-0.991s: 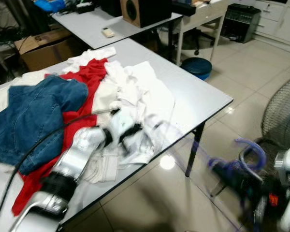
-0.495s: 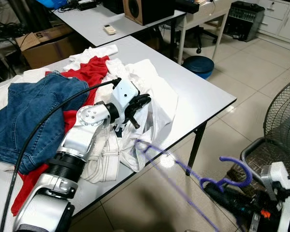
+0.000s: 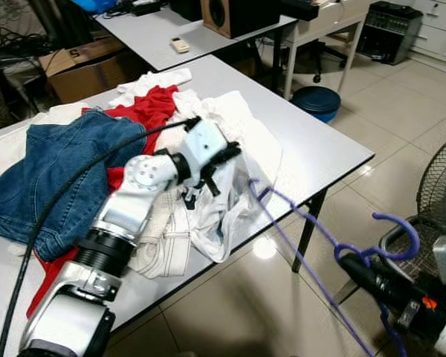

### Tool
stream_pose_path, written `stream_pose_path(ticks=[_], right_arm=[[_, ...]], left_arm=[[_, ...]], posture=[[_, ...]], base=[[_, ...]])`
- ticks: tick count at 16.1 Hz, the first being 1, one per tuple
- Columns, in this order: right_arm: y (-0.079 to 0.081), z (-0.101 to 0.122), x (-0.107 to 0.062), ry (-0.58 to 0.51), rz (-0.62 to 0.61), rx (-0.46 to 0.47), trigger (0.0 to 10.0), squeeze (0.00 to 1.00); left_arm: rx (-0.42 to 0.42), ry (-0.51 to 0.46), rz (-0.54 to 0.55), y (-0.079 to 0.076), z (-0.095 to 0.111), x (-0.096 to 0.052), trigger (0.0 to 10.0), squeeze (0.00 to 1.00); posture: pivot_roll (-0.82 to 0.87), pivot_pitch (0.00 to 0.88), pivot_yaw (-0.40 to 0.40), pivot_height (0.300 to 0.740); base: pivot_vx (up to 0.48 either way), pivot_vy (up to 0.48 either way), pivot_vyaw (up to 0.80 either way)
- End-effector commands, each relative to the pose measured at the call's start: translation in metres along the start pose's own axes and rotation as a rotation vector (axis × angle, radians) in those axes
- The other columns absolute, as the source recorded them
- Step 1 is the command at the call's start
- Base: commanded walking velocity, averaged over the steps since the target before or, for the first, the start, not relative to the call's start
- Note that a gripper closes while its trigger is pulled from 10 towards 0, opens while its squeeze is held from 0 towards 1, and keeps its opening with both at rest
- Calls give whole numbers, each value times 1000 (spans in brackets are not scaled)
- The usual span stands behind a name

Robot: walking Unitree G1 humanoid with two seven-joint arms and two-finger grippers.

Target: Hang hanger

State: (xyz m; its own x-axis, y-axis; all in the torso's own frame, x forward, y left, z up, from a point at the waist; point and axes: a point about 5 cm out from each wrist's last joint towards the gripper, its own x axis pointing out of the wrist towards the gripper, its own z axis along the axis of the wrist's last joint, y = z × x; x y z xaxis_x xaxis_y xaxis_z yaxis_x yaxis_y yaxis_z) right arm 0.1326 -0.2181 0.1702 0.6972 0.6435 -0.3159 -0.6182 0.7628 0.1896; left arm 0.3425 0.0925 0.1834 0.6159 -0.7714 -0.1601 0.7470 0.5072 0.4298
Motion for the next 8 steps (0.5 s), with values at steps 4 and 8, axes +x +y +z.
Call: stream_pose_path(ticks=[4,8], right_arm=[[6,2,2,-3,25,29,10000,0],[-4,-10,8,63,-45,95,10000,0]], left_arm=[[52,6,4,-6,5,8,0,0],[64,-31,-4,-2,19,1,0,0]], posture=[[-183,19,123,740],[-176,17,118,740]], base=[[0,0,0],[0,0,0]])
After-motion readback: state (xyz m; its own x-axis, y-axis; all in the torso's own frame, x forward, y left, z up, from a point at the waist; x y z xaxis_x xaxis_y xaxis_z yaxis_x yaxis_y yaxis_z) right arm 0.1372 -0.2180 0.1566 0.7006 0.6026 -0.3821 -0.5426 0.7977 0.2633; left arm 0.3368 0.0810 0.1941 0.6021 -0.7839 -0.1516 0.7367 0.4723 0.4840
